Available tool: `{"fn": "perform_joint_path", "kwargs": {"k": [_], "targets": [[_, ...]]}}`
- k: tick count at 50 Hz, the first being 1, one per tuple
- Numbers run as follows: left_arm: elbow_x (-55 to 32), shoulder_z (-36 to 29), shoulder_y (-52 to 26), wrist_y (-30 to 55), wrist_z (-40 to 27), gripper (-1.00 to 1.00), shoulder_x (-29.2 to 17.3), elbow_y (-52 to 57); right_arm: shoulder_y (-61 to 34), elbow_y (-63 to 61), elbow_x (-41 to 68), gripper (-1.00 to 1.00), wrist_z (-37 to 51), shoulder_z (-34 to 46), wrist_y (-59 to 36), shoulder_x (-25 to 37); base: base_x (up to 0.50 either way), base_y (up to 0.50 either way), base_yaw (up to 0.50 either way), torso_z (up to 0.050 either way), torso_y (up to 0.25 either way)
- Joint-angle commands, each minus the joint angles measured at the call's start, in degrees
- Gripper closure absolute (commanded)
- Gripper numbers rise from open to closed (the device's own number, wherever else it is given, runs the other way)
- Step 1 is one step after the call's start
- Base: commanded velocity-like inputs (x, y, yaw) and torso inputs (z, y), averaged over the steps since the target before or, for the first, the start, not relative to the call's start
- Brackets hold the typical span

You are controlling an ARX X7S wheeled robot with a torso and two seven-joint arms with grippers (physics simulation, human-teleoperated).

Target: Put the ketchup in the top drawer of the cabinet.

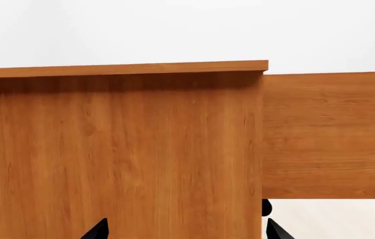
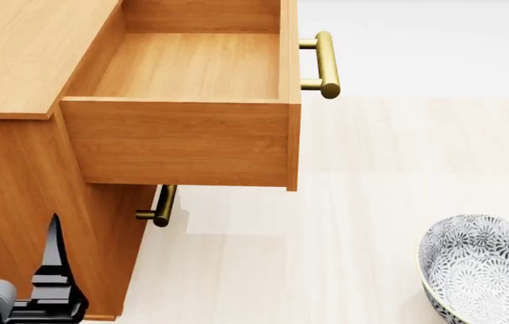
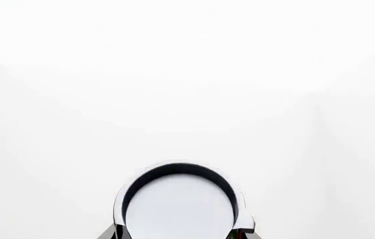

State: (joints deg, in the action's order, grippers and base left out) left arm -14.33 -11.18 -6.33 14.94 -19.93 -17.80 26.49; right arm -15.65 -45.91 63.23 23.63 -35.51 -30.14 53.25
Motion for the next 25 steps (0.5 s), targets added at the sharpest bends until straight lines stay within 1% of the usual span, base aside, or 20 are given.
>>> {"fn": "perform_joint_path", "kwargs": {"k": [1,2,5,8,10,16,25], "targets": [[-0.3,-0.1,-0.2,-0.2,0.0,-1.0,-0.1,-0.6,-16.3,3.5,1.4,1.0,4.7,14.0,-0.6,6.4,0.0,0.0,0.0,0.0,0.0],[-0.3,-0.1,-0.2,-0.3,-0.1,-1.0,-0.1,-0.6,-19.3,4.2,1.0,1.0,4.9,17.0,-0.8,6.5,0.0,0.0,0.0,0.0,0.0],[-0.3,-0.2,-0.3,-0.2,-0.1,-1.0,-0.1,-0.6,-25.6,5.7,0.7,1.0,4.8,22.3,-1.1,6.1,0.0,0.0,0.0,0.0,0.0],[-0.3,-0.3,-0.3,-0.4,-0.2,-1.0,-0.2,-0.6,-30.3,6.9,-0.2,1.0,4.5,26.5,-1.8,5.2,0.0,0.0,0.0,0.0,0.0],[-0.1,-0.5,-0.4,-0.4,-0.2,-1.0,-0.2,-0.9,-35.6,8.4,-0.9,1.0,3.9,30.7,-2.9,3.8,0.0,0.0,0.0,0.0,0.0],[-0.1,-0.7,-0.5,-0.5,-0.3,-1.0,-0.2,-1.1,-44.5,12.0,-2.8,1.0,2.1,36.9,-4.2,0.1,0.0,0.0,0.0,0.0,0.0],[-0.3,-0.9,-0.7,-0.6,-0.2,-1.0,-0.2,-1.2,-52.9,17.4,-6.8,1.0,-0.8,44.3,-5.2,-5.8,0.0,0.0,0.0,0.0,0.0]]}}
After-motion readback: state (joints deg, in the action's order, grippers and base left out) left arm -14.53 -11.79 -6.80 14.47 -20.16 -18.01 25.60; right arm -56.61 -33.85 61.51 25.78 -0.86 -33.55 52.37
